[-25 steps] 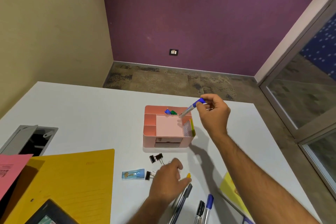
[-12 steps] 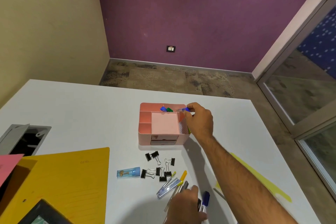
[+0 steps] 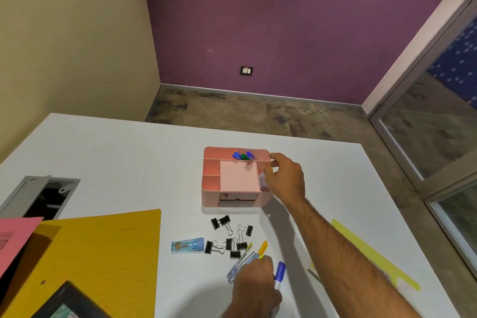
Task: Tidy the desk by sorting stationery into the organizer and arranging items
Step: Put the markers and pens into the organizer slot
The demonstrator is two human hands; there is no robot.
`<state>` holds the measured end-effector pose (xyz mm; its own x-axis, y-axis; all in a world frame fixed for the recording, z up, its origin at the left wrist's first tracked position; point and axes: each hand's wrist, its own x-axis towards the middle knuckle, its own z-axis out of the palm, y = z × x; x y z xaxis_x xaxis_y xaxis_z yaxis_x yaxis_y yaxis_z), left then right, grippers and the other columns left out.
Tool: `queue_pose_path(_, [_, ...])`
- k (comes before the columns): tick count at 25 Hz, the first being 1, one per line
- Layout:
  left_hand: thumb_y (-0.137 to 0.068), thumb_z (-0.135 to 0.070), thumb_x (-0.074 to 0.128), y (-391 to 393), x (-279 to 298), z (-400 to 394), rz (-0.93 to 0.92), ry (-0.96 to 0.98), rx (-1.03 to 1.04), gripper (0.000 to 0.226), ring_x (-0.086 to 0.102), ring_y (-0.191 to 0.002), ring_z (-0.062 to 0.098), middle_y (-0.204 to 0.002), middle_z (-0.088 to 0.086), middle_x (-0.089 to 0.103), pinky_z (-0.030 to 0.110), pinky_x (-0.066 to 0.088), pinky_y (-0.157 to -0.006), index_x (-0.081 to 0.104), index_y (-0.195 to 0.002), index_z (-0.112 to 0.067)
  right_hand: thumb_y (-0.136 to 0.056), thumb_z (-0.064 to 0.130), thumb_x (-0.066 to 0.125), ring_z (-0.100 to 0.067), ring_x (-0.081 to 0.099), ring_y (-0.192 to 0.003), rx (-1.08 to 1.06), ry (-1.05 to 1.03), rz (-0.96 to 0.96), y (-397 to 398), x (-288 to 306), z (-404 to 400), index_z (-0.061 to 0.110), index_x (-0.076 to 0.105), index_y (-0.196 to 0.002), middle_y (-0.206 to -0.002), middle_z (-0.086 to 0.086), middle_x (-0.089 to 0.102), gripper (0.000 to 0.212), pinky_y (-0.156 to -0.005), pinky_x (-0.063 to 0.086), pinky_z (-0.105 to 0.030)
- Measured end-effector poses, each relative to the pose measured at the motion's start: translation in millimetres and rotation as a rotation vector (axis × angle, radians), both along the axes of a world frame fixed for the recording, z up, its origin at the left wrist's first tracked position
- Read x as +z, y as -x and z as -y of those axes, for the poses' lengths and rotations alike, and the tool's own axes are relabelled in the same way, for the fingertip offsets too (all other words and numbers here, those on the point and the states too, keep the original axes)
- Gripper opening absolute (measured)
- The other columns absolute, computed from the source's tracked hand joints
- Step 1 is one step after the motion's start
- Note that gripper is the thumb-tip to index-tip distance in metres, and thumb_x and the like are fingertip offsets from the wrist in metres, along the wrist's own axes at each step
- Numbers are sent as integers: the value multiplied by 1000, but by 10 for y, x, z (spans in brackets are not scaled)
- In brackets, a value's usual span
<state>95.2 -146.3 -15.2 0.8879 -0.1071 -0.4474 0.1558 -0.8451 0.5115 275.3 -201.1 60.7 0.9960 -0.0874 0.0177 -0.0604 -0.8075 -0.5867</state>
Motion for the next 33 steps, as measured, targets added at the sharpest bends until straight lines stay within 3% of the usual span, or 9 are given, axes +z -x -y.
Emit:
queue_pose_path(4, [-79, -21, 61, -69, 45, -92, -56, -22, 40, 23, 56, -99, 25, -95, -2, 44, 31, 41, -77, 42, -92, -25, -87, 27, 64, -20, 69, -90, -61, -116, 72, 56, -38, 83, 22, 65, -117, -111, 1, 73, 31, -78, 61, -39])
queue_pose_path(8, [-78, -16, 58, -96, 29, -178, -55, 17, 100, 27, 57, -100, 24, -95, -3, 47, 32, 47, -83, 53, -105, -20, -88, 20, 65, -15, 66, -84, -116, -217, 136, 126, -63, 145, 15, 71, -107, -102, 0, 75, 21, -66, 48, -19])
queue_pose_path(13, [-72, -15, 56, -75, 89, -298, -88, 98, 223, 30, 59, -103, 23, -110, 1, 60, 30, 48, -84, 52, -100, -25, -86, 14, 67, -15, 68, -87, -139, -333, 153, 200, -110, 195, 14, 74, -97, -92, 3, 73, 14, -61, 44, -9])
queue_pose_path(17, [-55, -20, 65, -154, 178, -404, -51, 287, 405, 35, 65, -77, 12, -84, -3, 68, 29, 54, -69, 53, -88, -27, -81, 12, 72, -18, 71, -75, -73, -497, 54, 217, -190, 281, 17, 75, -86, -79, 3, 74, 8, -66, 60, -33])
queue_pose_path(22, [-55, -20, 76, -410, 495, -489, 124, 476, 542, 45, 67, -66, 6, -71, -4, 71, 28, 55, -66, 53, -93, -31, -77, 10, 79, -18, 65, -57, 196, -675, -172, 342, -109, 366, 7, 73, -91, -74, -11, 71, 16, -48, 48, -23])
queue_pose_path(25, [-61, -17, 80, -548, 613, -548, 211, 525, 559, 47, 66, -61, 3, -70, -3, 70, 18, 48, -54, 51, -96, -31, -69, 14, 84, -21, 67, -62, 426, -631, -382, 358, -121, 427, 4, 73, -94, -77, -20, 72, 30, -49, 48, -25])
queue_pose_path(27, [-65, -18, 79, -593, 642, -572, 263, 528, 547, 46, 65, -63, 2, -70, -3, 70, 16, 49, -54, 50, -98, -30, -69, 12, 86, -25, 68, -65, 500, -577, -454, 357, -138, 439, 2, 74, -95, -79, -24, 73, 30, -53, 52, -29])
queue_pose_path(30, [-67, -17, 81, -605, 638, -557, 302, 551, 554, 45, 66, -65, 2, -70, -4, 69, 20, 54, -60, 51, -101, -27, -71, 5, 85, -27, 69, -66, 494, -574, -426, 373, -117, 438, -2, 74, -92, -77, -27, 71, 25, -57, 55, -31])
queue_pose_path(33, [-67, -29, 86, -554, 574, -518, 267, 580, 570, 45, 67, -64, 6, -70, -4, 68, 26, 58, -60, 53, -98, -31, -71, 0, 84, -22, 67, -57, 397, -619, -237, 332, -7, 462, 4, 74, -83, -67, -18, 72, 16, -52, 51, -28])
